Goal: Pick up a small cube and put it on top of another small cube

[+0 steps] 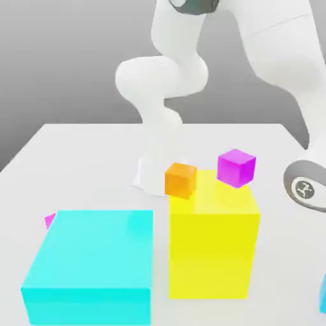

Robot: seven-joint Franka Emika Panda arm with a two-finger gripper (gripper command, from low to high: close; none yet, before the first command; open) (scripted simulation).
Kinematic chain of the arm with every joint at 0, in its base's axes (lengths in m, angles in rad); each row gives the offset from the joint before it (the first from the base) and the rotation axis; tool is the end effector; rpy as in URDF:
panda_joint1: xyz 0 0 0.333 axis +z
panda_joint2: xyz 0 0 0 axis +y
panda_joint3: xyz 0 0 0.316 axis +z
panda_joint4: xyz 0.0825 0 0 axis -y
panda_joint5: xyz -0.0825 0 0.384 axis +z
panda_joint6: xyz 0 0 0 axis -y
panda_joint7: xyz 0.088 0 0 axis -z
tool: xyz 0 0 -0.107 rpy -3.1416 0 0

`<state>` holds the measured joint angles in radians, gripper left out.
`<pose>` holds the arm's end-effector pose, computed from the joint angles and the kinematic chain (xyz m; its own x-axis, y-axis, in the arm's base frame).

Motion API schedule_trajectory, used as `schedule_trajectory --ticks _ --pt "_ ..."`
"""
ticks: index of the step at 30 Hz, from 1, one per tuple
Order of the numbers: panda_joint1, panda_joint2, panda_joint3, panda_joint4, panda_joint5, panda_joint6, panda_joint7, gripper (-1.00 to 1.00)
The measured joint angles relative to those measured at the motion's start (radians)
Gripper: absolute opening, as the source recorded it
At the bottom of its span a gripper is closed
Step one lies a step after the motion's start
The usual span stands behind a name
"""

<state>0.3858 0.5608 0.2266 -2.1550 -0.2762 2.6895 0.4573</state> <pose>0.4496 0.3320 0.1402 0.9320 0.3625 0.0002 0.3625 -0.9320 -0.0004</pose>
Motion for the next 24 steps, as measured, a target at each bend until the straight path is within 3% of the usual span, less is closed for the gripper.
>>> schedule_trajectory --ticks 3,10,18,24 --pt "0.001 0.003 -0.001 0.001 -0.001 0.002 0.000 -1.00" --pt "-0.106 -0.226 0.020 -0.067 0.093 -0.164 -0.108 -1.00" --pt "-0.364 -0.507 -0.129 -0.173 0.231 -0.365 -0.339 -1.00" --pt "-0.598 -0.671 -0.248 -0.375 0.221 -0.305 -0.450 -1.00"
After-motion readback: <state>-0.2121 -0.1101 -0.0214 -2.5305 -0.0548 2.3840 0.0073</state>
